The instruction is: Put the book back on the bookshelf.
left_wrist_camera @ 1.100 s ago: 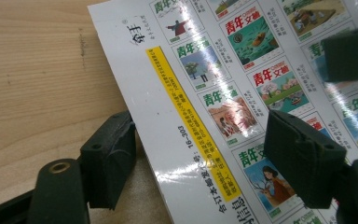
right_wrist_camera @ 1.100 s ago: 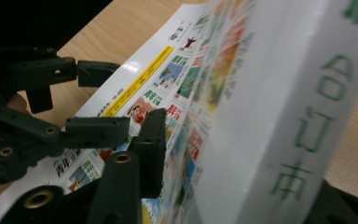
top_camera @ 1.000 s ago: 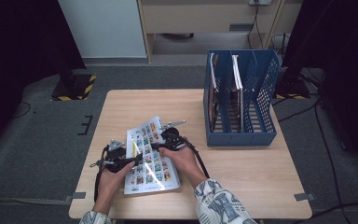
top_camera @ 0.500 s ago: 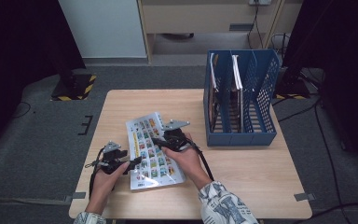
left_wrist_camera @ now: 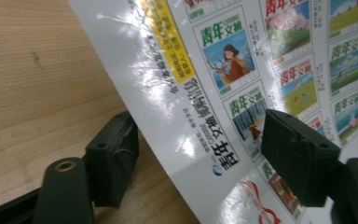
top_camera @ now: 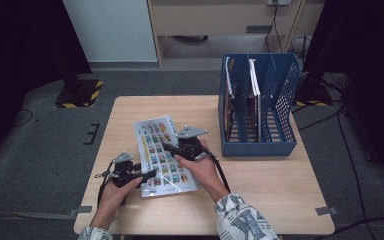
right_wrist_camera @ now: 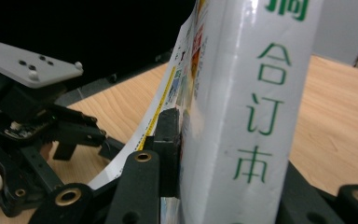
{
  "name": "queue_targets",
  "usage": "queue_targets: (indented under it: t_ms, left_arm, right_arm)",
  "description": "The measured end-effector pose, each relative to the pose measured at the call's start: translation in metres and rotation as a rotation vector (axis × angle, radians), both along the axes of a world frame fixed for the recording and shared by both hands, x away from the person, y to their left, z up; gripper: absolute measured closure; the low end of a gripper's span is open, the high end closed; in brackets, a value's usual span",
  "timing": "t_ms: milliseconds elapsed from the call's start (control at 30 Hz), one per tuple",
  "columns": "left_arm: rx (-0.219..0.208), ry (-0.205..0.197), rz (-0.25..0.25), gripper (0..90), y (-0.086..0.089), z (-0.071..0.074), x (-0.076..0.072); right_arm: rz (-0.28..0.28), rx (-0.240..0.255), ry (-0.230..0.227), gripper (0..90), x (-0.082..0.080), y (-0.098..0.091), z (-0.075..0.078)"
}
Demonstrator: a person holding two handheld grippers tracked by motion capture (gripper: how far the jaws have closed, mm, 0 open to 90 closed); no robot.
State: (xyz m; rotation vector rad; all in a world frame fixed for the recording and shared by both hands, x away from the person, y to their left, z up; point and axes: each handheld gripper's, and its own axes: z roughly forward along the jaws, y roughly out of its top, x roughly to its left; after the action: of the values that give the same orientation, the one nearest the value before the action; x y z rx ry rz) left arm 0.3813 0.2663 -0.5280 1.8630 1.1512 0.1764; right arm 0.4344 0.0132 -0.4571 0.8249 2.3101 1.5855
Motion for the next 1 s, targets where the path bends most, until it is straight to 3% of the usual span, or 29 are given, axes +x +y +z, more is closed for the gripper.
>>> queue_targets:
  t_ms: [100,233,400,533,767,1000]
  left_arm:
    - [0.001,-0.018,0.020,36.0,0.002,0.004,0.002]
    - [-0.043,-0.010,0.066,50.7,0.007,0.007,0.003]
    - [-0.018,-0.018,0.087,63.1,0.007,0.011,0.002]
    - [-0.006,-0.021,0.087,66.6,0.006,0.013,0.001]
    - [0.014,-0.037,0.083,68.3,0.004,0.015,0.000]
    - [0.015,-0.056,0.075,68.8,0.003,0.018,-0.001]
  right_arm:
    - [0.004,0.027,-0.019,72.5,-0.001,0.000,0.003]
    - [0.011,0.059,-0.038,72.8,-0.002,-0.003,0.005]
    - [0.022,0.060,-0.043,72.7,-0.002,-0.005,0.003]
    - [0.028,0.059,-0.042,72.5,-0.002,-0.008,0.002]
    - [0.065,0.008,-0.074,70.2,-0.004,-0.008,0.005]
    - [0.084,-0.017,-0.069,67.7,-0.003,-0.007,0.011]
